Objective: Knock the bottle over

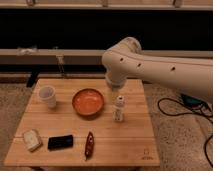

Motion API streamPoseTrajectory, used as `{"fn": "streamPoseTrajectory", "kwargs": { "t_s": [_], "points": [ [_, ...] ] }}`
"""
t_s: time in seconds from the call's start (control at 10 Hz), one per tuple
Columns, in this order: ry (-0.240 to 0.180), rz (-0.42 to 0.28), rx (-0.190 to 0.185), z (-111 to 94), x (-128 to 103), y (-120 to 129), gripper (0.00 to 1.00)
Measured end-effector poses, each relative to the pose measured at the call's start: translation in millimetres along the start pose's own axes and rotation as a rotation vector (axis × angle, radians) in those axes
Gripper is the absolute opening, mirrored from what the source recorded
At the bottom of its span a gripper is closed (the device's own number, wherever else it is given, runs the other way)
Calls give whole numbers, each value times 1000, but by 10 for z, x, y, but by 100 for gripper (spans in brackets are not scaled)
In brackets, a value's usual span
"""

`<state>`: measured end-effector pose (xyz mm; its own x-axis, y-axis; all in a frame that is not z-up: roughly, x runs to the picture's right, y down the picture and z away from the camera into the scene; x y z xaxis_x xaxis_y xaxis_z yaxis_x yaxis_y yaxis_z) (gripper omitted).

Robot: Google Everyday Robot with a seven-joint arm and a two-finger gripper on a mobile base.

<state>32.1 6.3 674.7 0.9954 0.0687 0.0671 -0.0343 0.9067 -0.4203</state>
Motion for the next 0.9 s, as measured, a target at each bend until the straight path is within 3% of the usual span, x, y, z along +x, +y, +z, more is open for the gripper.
{"fn": "streamPoseTrajectory", "kwargs": {
  "t_s": [0.9],
  "points": [
    [0, 0, 0, 1, 0, 0, 80]
  ]
}}
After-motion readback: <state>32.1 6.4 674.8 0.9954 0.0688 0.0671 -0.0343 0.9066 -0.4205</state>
